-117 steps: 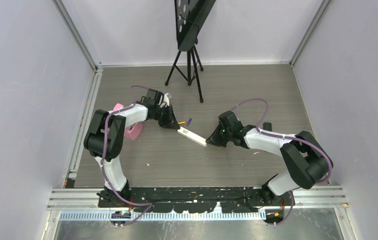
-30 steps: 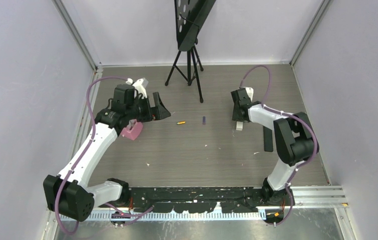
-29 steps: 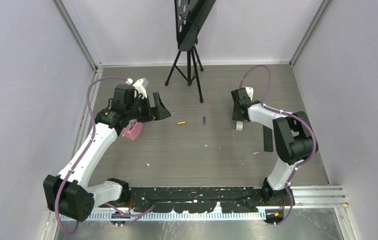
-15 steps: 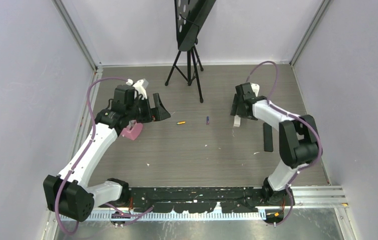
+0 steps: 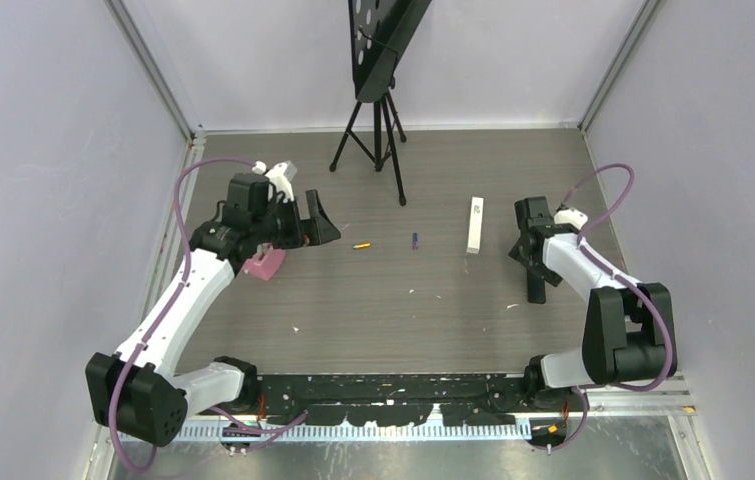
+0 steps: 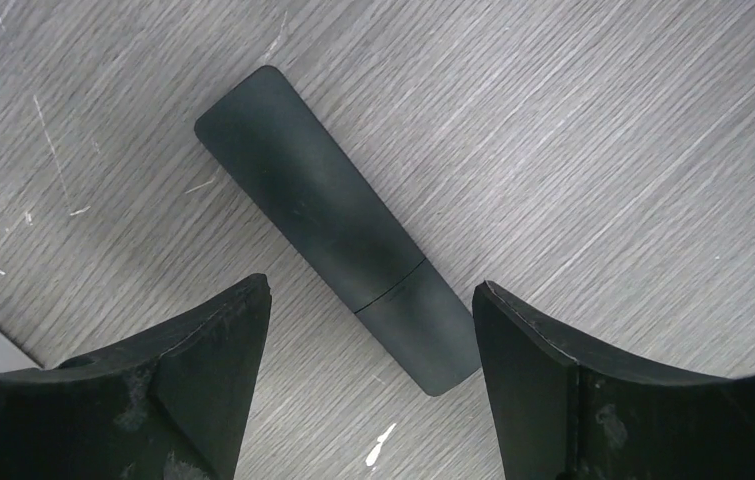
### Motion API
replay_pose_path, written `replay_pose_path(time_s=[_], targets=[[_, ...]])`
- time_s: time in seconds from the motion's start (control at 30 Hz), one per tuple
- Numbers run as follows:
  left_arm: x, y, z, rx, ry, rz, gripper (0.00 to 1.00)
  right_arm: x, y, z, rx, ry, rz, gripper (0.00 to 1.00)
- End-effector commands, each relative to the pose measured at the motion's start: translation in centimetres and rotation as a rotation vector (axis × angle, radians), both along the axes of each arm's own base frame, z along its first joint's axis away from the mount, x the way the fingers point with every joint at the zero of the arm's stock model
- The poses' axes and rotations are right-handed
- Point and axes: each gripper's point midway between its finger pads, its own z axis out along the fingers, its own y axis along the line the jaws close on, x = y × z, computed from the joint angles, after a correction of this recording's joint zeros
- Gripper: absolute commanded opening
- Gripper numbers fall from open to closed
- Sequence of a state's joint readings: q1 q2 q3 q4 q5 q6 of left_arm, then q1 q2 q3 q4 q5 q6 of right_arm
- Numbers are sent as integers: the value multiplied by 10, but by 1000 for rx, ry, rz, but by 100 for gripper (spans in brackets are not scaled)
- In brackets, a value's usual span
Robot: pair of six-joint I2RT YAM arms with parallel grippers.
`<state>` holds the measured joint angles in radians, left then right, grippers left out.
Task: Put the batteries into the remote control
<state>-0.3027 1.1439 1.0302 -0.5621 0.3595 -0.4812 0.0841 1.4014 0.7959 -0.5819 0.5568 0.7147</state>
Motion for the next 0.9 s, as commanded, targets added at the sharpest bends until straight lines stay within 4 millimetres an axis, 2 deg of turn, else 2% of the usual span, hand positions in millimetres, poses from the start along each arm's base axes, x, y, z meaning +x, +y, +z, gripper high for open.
replay_pose_path(time_s=[0.0, 0.13, 0.33, 0.37, 0.53, 0.63, 0.77, 0.87], targets=[[-3, -1, 9, -17, -50, -24, 92, 6, 4, -7, 91, -17, -62, 79], [-4, -1, 8, -18, -50, -27, 92, 3, 2, -32, 205, 15, -96, 79], [-4, -2, 8, -20, -48, -35, 92, 1, 4, -52, 308, 44, -104, 79], [-4, -2, 7, -20, -47, -36, 92, 2, 7, -52, 323, 45, -94, 76], [-4, -5, 6, -32, -38, -40, 92, 8, 15, -53, 361, 56, -48, 48], [-5, -7, 6, -44, -29, -46, 92, 10, 18, -55, 373, 65, -32, 37], [-6, -13, 6, -88, -18, -55, 92, 14, 24, -49, 362, 39, 6, 31], [-7, -20, 4, -133, -1, -69, 92, 20, 32, -30, 328, -11, 63, 31]])
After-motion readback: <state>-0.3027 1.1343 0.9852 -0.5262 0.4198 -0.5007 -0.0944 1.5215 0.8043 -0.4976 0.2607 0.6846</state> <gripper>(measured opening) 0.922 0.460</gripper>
